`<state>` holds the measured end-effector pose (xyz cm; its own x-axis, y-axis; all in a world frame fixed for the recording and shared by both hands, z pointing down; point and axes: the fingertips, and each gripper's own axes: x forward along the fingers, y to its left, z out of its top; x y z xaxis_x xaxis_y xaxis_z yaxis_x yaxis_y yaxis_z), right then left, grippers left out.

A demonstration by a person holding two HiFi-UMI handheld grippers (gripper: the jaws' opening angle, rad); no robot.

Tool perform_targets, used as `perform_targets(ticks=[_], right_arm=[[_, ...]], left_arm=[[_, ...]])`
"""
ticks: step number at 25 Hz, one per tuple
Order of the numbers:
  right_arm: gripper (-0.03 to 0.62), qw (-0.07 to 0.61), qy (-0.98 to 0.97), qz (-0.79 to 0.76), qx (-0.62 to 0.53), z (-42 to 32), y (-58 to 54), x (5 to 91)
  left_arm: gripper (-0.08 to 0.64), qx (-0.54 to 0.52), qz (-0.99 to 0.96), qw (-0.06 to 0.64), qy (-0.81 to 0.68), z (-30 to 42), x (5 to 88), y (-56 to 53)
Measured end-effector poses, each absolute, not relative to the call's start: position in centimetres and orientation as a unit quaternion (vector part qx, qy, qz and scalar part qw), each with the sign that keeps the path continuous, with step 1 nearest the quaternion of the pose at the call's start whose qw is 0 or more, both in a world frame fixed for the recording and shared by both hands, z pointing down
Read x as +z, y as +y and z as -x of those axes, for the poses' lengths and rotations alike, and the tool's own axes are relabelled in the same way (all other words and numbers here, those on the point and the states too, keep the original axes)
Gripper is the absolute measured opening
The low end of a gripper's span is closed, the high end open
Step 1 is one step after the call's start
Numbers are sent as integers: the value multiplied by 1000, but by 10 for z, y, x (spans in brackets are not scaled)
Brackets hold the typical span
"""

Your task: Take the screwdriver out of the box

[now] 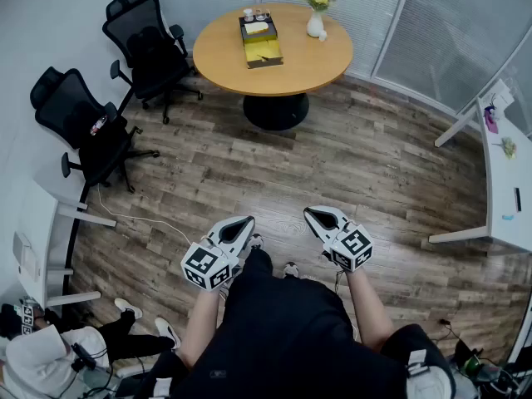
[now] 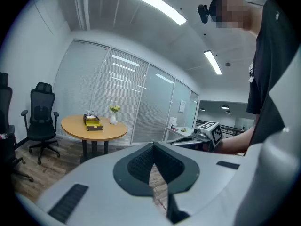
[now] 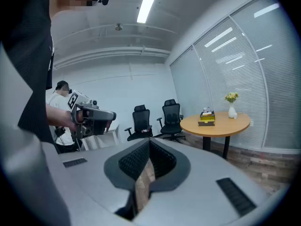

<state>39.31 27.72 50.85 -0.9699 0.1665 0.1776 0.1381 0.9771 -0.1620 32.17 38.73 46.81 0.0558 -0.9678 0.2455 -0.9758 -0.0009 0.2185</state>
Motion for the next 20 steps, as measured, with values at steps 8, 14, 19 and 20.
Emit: perform_targets(ticks=[8, 14, 19, 20], right_arm=[[6, 109, -989, 63, 76, -376, 272, 519], [6, 119, -989, 50, 70, -346, 265, 518], [6, 120, -989, 38, 76, -319, 259, 516], [6, 121, -989, 36, 77, -312, 259, 518]], left_arm=[[6, 6, -711, 170, -682, -296, 471, 385], [6, -2, -719, 175, -673, -264, 473, 376], [6, -7, -726, 180, -664, -234, 474, 370], [6, -8, -727, 180, -662, -227, 475, 369]])
